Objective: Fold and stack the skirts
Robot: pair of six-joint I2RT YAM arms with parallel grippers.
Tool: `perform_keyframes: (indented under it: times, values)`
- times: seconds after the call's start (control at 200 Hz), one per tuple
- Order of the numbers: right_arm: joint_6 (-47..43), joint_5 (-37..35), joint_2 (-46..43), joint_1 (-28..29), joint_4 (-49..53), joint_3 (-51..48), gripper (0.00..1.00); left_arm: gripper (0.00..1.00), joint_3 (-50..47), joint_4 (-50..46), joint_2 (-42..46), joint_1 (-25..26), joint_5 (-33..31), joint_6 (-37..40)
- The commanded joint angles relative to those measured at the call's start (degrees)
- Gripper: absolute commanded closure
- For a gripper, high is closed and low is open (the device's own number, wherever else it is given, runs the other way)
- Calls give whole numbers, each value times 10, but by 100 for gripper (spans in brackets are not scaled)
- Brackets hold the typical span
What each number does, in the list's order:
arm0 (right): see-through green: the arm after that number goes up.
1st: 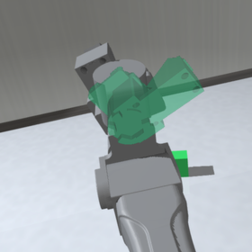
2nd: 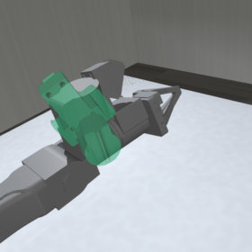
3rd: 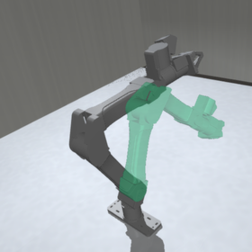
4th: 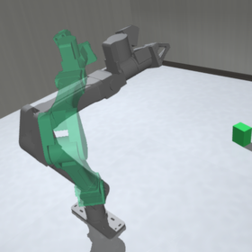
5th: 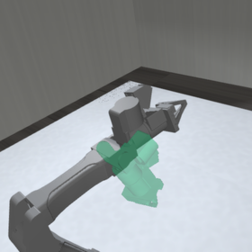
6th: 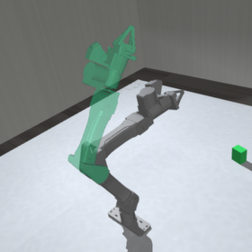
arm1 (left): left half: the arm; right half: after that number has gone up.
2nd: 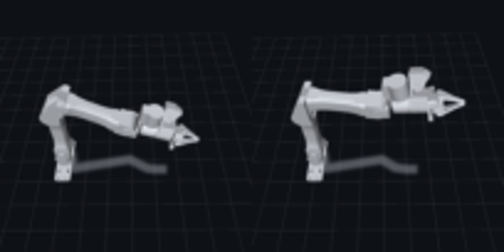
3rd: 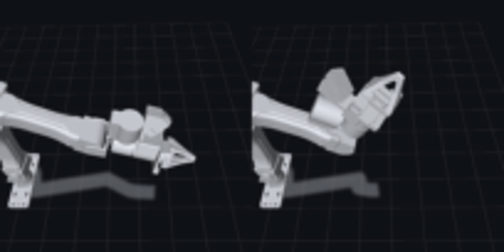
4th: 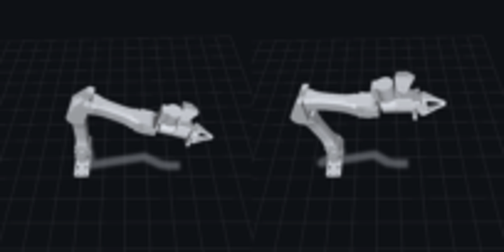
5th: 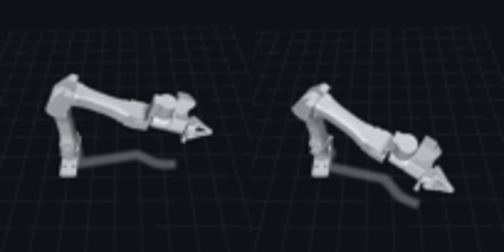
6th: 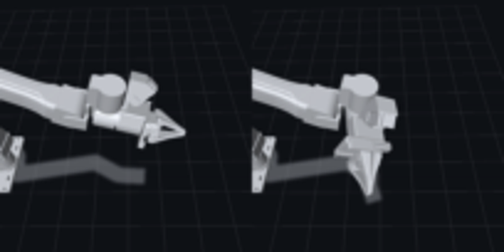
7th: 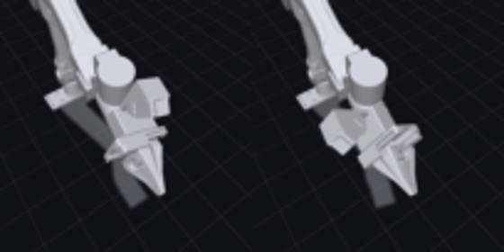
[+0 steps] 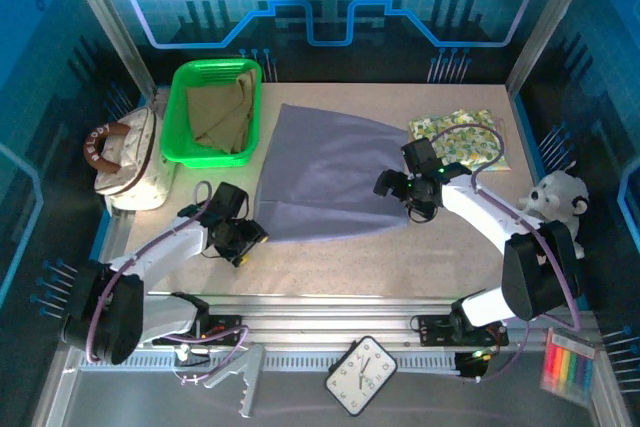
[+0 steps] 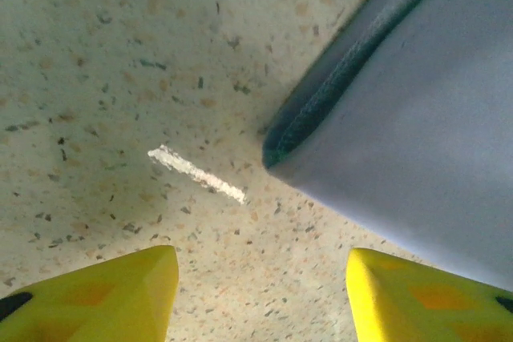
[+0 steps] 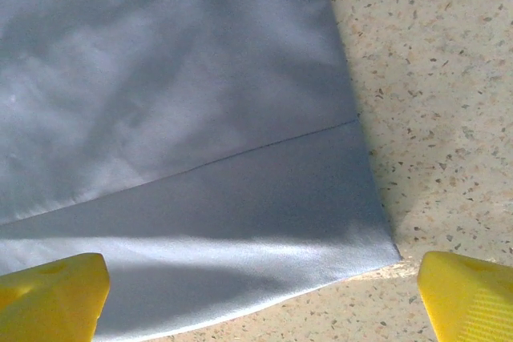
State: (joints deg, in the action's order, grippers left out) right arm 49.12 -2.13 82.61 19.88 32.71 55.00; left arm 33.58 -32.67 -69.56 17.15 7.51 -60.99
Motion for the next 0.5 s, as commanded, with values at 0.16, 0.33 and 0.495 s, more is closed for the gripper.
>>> perform_keyframes:
  times: [0.16, 0.33, 0.495]
  values:
    - [20, 6, -9, -4, -19, -9, 0, 46, -17, 81, -16, -23, -52, -10]
    - [19, 1, -17, -6, -20, -16, 0, 48, -12, 57, -36, -24, -36, -11]
    - [21, 0, -17, -8, -22, -21, 0, 50, -8, 77, -64, -24, -12, 5]
